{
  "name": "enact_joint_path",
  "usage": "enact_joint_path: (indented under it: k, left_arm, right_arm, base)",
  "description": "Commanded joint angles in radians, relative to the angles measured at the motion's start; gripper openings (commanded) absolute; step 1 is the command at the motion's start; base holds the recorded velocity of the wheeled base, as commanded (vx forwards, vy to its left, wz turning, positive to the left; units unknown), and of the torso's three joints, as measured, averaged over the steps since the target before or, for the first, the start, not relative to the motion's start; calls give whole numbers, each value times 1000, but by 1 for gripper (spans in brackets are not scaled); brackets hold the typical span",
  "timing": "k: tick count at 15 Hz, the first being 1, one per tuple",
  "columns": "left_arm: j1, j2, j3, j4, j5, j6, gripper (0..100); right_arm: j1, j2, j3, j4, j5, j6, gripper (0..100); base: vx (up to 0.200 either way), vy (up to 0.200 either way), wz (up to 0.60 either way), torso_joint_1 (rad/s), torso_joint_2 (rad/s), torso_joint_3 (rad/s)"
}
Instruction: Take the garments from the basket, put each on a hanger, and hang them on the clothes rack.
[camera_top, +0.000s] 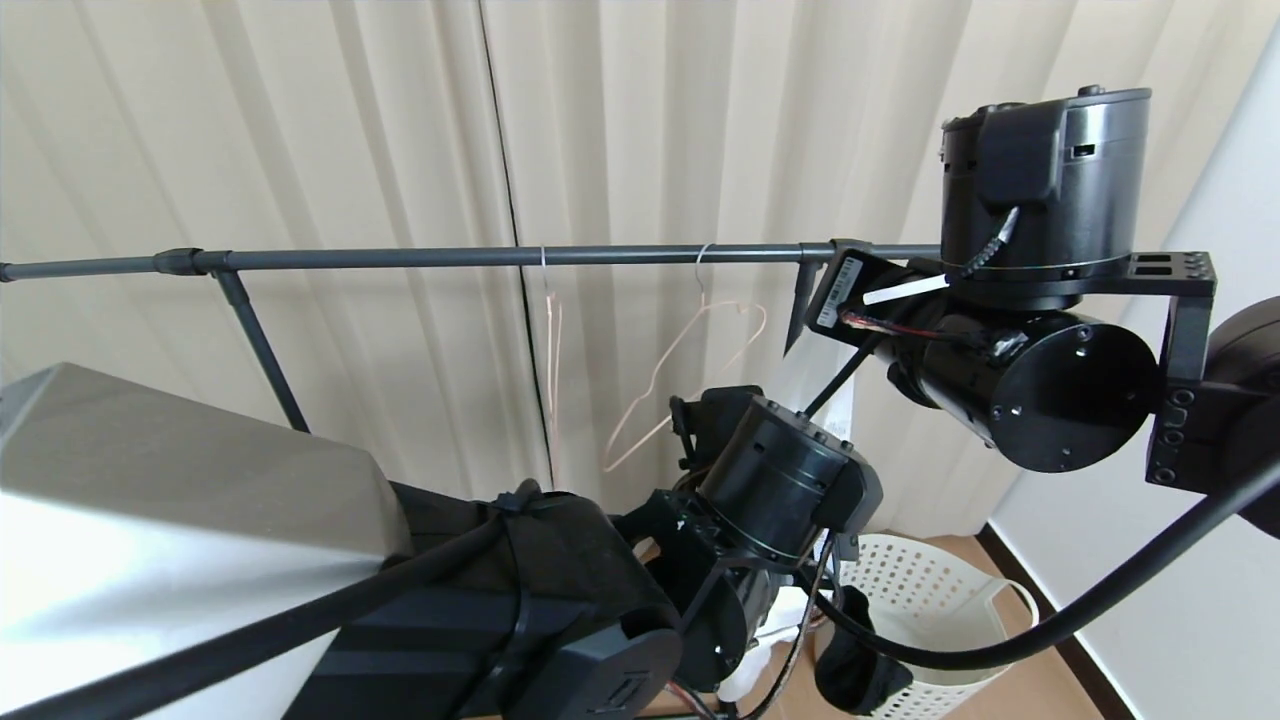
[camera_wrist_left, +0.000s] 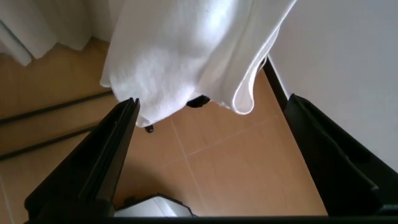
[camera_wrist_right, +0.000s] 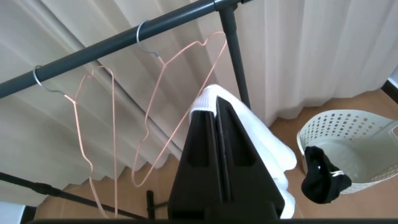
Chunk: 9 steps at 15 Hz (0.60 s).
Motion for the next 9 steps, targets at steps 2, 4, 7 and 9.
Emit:
enact_joint_path:
  k: [2, 4, 7, 9]
  left_arm:
    - [4, 33, -24, -1, 14, -1, 100]
    - [6, 36, -27, -1, 17, 1, 100]
    - [30, 53, -24, 2, 73, 4, 100]
    - [39, 50, 23, 4, 74, 4, 100]
  right_arm:
    - [23, -1, 3, 0, 4, 0, 0]
    - [55, -14, 9, 0, 7, 6, 0]
    - [60, -57, 15, 0, 7, 6, 0]
    - [53, -96, 15, 1, 8, 2, 0]
  base:
    - [0, 0, 0, 0, 0, 0]
    - [0, 0, 0, 0, 0, 0]
    - [0, 0, 0, 0, 0, 0]
    - [0, 0, 0, 0, 0, 0]
